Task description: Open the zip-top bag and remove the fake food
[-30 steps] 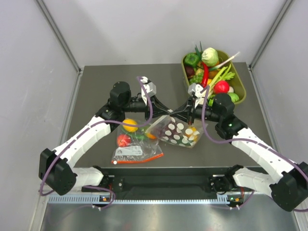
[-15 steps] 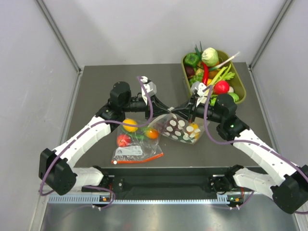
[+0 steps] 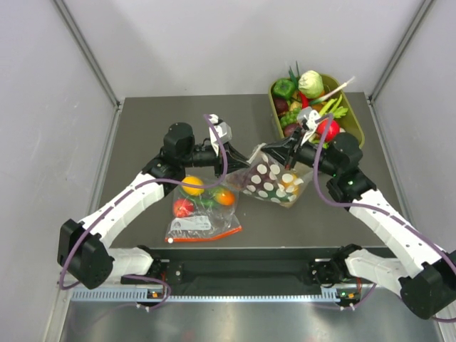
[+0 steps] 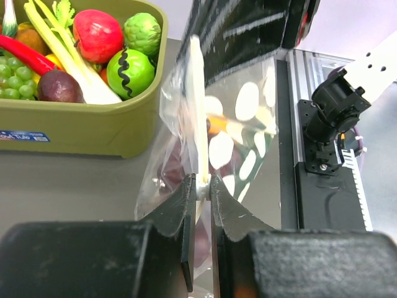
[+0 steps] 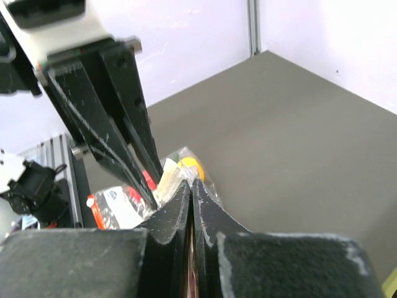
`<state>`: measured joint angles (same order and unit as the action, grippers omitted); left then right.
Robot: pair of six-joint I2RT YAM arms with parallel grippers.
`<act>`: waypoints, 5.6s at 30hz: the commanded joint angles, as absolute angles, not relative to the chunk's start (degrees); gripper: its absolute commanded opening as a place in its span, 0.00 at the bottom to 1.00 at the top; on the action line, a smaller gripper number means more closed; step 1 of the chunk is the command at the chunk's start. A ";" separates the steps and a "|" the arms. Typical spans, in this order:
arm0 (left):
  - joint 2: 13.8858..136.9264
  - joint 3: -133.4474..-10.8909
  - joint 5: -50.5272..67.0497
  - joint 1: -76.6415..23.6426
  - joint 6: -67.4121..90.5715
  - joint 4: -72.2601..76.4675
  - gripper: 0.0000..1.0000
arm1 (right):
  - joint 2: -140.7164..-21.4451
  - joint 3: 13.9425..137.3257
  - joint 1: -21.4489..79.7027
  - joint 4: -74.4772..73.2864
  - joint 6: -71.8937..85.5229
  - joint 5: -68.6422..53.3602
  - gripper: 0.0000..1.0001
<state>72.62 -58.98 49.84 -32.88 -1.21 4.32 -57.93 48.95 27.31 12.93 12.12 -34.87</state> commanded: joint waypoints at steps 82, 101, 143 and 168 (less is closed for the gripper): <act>59.51 -35.78 21.27 -36.65 11.34 5.01 0.00 | -82.17 62.23 45.52 0.62 4.75 -8.62 0.70; 56.42 -33.75 19.43 -36.91 11.78 1.85 0.00 | -91.15 65.13 47.99 4.30 7.38 -15.73 0.70; 44.38 -32.53 -13.27 -35.16 31.10 -7.30 0.70 | -86.40 64.69 44.30 3.95 11.25 -7.91 0.00; 60.02 -26.98 -9.14 -26.02 37.88 8.00 0.61 | -79.90 58.36 43.51 5.89 12.57 -9.32 0.00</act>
<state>58.54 -25.71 -8.05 -26.22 38.46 4.01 -83.81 58.17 44.34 2.13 11.81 -8.64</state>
